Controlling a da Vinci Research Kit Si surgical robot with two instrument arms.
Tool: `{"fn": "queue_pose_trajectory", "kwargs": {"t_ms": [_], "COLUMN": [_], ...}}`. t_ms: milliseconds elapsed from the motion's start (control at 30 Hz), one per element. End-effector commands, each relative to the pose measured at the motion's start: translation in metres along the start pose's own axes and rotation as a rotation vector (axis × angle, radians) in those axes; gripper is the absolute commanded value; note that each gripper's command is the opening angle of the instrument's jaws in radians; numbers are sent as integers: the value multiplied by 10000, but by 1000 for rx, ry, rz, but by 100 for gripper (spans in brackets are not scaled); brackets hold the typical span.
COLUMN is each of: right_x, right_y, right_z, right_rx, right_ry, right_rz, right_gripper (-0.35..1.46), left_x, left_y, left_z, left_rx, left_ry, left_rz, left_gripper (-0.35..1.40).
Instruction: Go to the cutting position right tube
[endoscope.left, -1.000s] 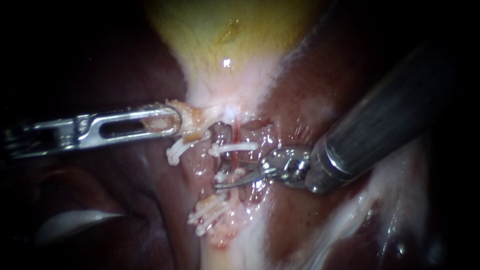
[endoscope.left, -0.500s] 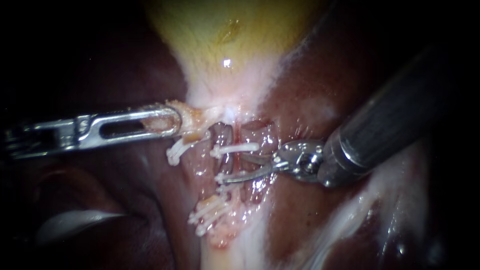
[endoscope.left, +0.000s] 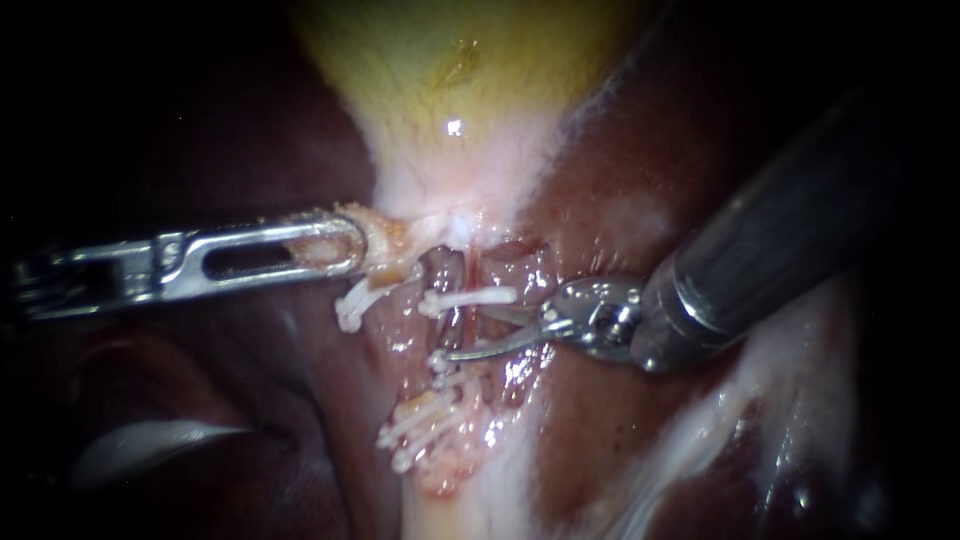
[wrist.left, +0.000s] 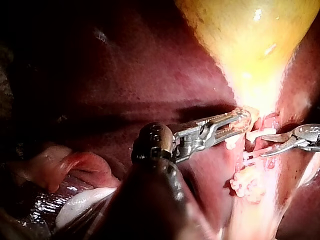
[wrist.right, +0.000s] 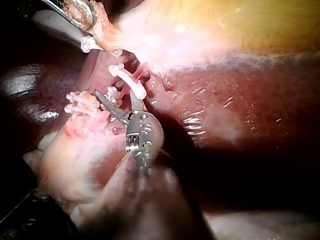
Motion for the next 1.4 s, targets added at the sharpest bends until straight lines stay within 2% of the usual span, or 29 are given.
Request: {"fn": "queue_pose_trajectory", "kwargs": {"t_ms": [33,400,633,967,1400], "right_x": [0,1,3,-3,-8], "right_y": [0,3,5,10,13], "right_z": [1,5,-10,-19,4], "right_rx": [3,64,74,80,87], "right_ry": [0,17,21,16,10], "right_rz": [-3,32,48,85,77], "right_gripper": [142,142,142,142,142], "left_x": [0,0,0,0,0], "left_y": [0,0,0,0,0], "left_z": [0,0,-1,-1,-1], "left_rx": [-1,-1,0,0,0], "left_ry": [0,0,4,4,4], "left_rz": [0,0,0,0,0], "left_gripper": [-35,-35,-35,-35,-35]}}
